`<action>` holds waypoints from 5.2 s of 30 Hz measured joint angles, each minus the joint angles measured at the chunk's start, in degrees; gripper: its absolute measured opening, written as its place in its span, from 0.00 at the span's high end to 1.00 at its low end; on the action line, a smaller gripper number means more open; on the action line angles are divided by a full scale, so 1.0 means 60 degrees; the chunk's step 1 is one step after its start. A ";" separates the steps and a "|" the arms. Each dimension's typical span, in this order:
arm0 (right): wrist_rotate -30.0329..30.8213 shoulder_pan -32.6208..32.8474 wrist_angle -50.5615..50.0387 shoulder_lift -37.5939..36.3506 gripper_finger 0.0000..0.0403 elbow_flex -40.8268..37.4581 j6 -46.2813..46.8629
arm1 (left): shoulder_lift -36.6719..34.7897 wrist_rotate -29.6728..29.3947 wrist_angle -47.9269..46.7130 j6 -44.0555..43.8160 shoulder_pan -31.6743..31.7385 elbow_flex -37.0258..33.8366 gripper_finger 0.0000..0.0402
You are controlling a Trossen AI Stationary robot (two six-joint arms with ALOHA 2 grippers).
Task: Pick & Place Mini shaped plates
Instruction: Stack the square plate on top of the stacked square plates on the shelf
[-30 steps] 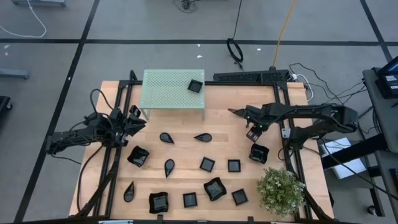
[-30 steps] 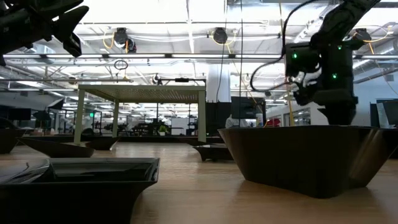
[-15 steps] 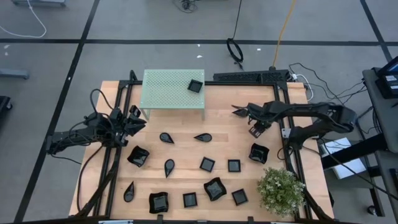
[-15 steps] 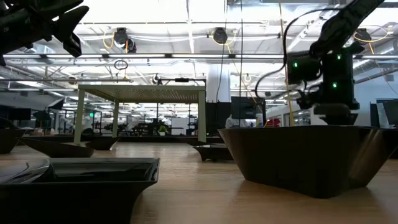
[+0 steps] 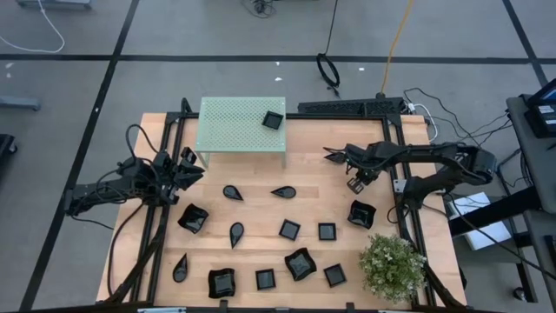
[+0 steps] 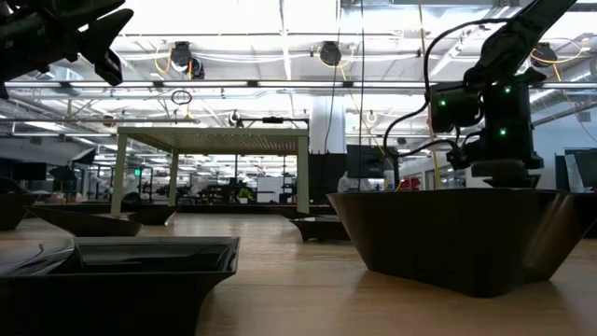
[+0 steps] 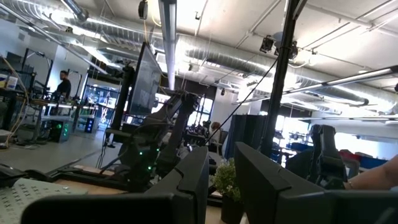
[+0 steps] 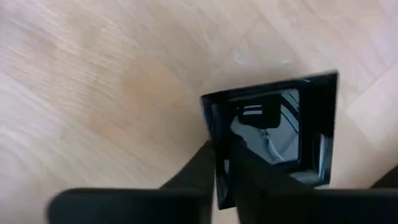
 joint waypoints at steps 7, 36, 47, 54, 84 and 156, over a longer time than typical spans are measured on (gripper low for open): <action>0.0099 0.0069 -0.0196 -0.0334 1.00 0.0388 0.0262 | 0.0000 0.0000 0.0003 0.0000 0.0000 -0.0003 0.80; -0.0232 0.0695 0.6213 0.2929 1.00 0.7852 -0.4607 | 0.0000 -0.0011 -0.0001 0.0001 0.0000 -0.0003 0.80; -0.0245 0.0637 0.7903 0.4361 1.00 0.7887 -0.5036 | 0.0000 -0.0011 0.0000 -0.0002 0.0000 -0.0003 0.80; -0.0064 0.0682 0.7849 0.4363 1.00 0.7883 -0.3982 | 0.0000 -0.0011 0.0001 -0.0002 -0.0002 -0.0001 0.80; 0.0014 0.0911 0.6677 0.4299 1.00 0.7883 -0.3235 | 0.0000 -0.0004 0.0002 -0.0003 -0.0001 -0.0002 0.80; 0.0611 0.1279 0.6744 0.4299 0.98 0.7876 -1.4752 | 0.0000 0.0000 0.0003 -0.0003 0.0000 -0.0003 0.80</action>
